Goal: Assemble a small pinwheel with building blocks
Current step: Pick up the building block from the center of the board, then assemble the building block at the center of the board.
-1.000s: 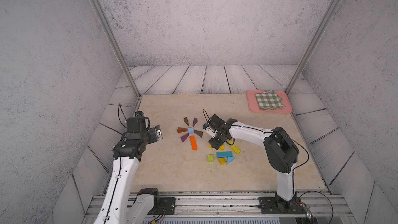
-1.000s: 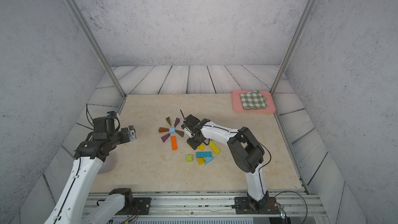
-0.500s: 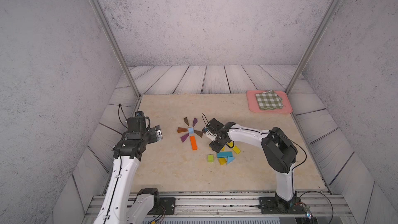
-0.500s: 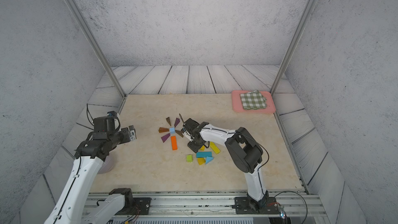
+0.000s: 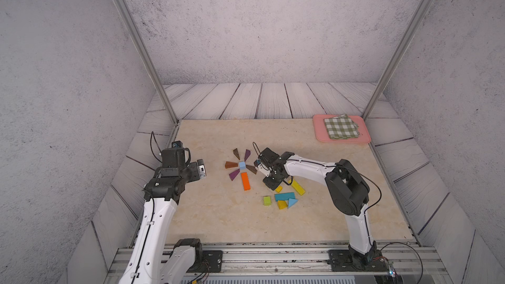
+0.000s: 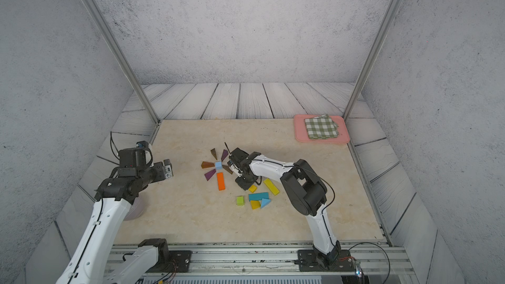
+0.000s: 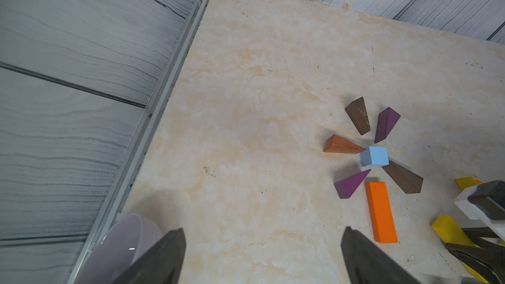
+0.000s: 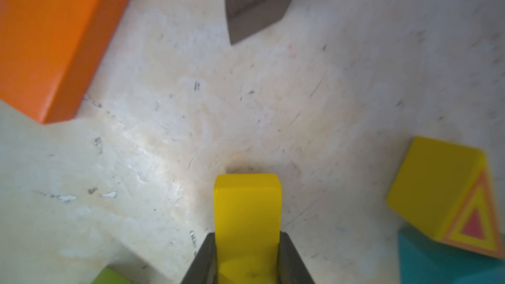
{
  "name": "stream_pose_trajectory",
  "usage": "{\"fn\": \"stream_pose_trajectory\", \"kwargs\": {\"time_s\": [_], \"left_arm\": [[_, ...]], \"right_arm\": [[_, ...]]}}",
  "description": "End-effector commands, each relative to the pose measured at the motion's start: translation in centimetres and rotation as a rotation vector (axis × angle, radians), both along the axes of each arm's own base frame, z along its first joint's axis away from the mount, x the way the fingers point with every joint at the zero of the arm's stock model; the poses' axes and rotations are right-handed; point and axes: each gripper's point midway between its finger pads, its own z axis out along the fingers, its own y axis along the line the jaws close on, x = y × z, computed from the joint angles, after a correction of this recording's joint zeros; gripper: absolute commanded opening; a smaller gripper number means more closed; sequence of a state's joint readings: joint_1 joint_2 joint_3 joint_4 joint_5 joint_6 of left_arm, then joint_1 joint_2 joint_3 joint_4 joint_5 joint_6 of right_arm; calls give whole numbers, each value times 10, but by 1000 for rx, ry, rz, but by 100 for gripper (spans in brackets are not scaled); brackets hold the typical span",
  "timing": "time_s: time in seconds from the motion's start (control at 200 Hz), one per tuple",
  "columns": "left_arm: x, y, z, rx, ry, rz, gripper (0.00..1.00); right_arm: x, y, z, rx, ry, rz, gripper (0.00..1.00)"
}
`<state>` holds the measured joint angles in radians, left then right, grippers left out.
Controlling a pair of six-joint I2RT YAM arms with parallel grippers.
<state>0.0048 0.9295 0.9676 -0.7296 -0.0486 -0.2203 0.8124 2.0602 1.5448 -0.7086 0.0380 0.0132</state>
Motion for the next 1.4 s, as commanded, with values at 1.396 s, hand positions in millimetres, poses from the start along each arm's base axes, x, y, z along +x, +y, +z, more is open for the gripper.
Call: {"fn": "stream_pose_trajectory", "kwargs": {"time_s": [1.396], "left_arm": [[-6, 0, 3, -1, -18, -7, 96]], "right_arm": [[-80, 96, -34, 118, 81, -540, 23]]}}
